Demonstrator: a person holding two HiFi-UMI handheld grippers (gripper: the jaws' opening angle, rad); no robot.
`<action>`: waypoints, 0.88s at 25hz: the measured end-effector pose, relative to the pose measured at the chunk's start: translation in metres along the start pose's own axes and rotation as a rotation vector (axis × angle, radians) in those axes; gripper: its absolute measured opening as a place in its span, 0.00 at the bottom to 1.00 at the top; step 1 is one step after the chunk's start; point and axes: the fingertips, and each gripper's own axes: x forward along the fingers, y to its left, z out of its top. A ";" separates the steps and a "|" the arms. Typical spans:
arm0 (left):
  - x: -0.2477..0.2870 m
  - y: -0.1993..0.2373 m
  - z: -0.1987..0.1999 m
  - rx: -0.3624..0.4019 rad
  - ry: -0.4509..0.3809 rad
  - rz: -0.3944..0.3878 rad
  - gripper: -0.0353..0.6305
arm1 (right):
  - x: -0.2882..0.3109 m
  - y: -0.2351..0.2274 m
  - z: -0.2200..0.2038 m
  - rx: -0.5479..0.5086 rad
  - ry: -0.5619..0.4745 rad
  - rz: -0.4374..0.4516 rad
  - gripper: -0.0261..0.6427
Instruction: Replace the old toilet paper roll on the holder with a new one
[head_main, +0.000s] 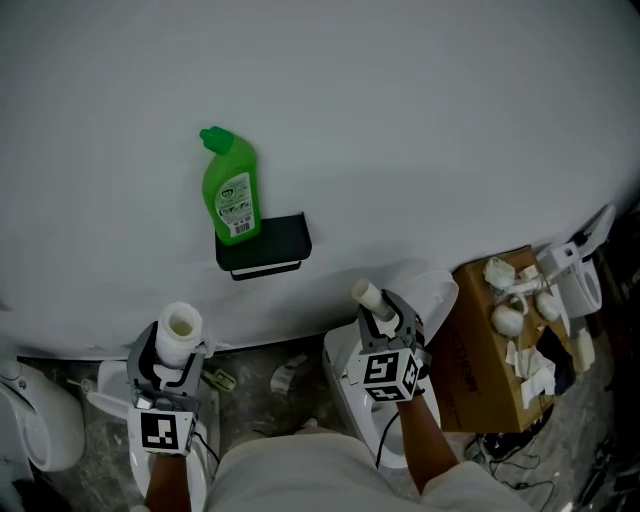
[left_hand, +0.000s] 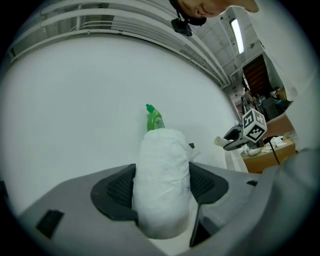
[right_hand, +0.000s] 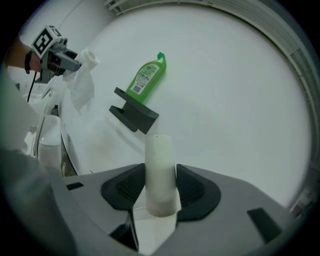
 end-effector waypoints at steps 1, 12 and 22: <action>0.004 -0.006 0.004 0.011 -0.016 -0.013 0.52 | -0.006 -0.003 -0.001 0.031 -0.007 -0.007 0.33; 0.070 -0.126 0.005 0.309 -0.036 -0.311 0.52 | -0.050 -0.033 -0.045 0.312 -0.002 -0.052 0.32; 0.128 -0.181 0.003 0.503 -0.094 -0.369 0.52 | -0.060 -0.063 -0.072 0.423 0.001 -0.093 0.32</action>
